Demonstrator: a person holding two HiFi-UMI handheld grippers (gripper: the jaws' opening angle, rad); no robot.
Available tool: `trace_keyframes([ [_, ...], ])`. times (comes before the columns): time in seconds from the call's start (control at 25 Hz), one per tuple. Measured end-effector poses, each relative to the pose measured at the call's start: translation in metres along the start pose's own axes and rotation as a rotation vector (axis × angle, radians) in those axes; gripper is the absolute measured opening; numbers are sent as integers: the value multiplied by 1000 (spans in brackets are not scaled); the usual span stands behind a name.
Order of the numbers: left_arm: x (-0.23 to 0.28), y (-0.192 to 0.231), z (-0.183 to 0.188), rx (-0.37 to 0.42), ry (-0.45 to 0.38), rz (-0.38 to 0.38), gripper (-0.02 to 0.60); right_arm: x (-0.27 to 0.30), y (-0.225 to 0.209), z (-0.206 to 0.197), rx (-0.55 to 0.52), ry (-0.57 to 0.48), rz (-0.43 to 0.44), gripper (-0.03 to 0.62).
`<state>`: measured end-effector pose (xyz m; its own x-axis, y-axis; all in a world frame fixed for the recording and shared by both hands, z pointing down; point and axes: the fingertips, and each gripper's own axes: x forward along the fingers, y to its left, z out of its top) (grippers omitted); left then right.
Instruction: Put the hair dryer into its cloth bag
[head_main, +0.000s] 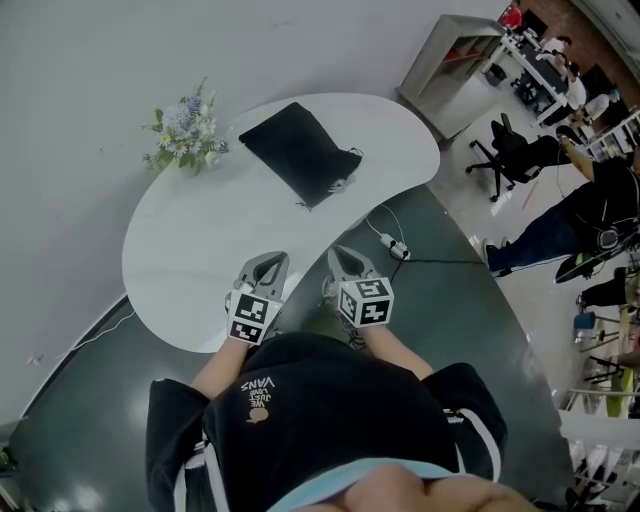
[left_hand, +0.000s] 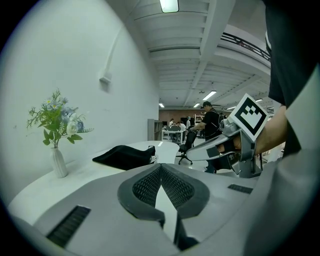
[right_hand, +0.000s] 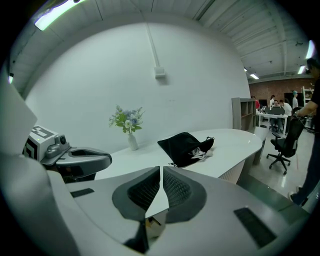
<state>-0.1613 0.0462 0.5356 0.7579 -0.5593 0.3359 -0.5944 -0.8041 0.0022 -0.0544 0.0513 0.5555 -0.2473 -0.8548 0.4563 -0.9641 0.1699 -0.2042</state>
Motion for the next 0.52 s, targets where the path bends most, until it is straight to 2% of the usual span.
trace_keyframes([
  [0.52, 1, -14, -2, -1, 8, -12, 18, -6, -6, 3, 14, -23, -10, 51],
])
